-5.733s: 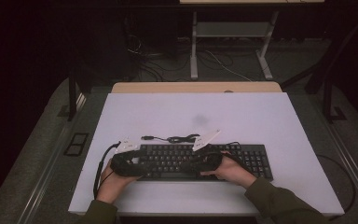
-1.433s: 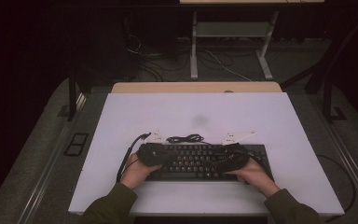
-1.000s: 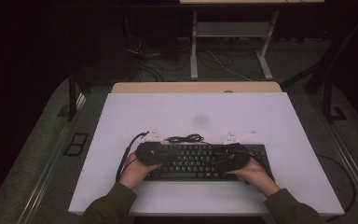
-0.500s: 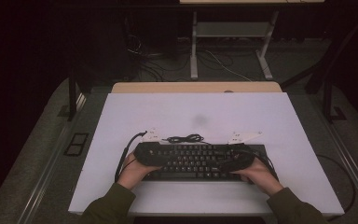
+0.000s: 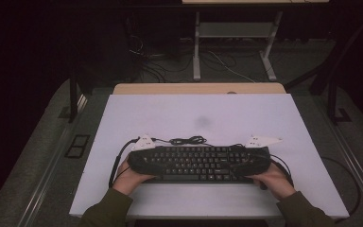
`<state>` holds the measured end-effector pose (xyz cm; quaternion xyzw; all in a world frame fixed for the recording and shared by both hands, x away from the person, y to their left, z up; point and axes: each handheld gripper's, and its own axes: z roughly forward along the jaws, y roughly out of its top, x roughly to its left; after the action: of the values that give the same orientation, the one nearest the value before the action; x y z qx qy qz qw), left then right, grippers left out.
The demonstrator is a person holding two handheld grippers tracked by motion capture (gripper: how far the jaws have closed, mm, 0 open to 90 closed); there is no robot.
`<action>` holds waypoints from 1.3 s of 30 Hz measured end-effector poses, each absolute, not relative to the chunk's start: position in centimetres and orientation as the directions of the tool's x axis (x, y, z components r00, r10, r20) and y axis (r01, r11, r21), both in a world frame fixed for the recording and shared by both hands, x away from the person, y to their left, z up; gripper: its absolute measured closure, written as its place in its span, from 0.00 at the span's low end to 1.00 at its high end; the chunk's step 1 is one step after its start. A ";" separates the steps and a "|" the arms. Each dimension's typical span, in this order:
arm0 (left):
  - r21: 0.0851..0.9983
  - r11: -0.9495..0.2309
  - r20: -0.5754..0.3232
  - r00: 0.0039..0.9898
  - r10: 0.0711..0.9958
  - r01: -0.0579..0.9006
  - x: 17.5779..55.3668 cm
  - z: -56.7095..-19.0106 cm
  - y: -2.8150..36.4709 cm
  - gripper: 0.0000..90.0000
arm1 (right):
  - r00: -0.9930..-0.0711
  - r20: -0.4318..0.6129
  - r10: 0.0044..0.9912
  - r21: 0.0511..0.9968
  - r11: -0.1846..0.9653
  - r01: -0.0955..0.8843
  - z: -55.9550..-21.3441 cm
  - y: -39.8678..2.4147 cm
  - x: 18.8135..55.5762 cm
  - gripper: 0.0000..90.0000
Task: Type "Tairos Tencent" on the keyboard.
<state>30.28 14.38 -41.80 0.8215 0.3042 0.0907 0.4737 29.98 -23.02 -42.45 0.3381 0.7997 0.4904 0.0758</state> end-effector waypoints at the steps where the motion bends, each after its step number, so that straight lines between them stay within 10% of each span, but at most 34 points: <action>1: 0.836 -0.363 -0.137 0.797 0.588 0.412 30.1 -41.8 14.6 0.25 | -0.758 0.210 0.617 0.838 0.287 0.465 -42.5 -23.2 29.9 0.20; 39: 0.833 -0.322 -0.120 0.714 0.689 0.451 28.2 -42.7 18.0 0.00 | -0.720 0.160 0.675 0.846 0.283 0.452 -43.9 -30.0 27.5 0.19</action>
<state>28.18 18.04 -42.73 0.8025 0.3552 0.1294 0.4616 27.47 -29.97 -43.86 0.3557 0.7924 0.4818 0.1156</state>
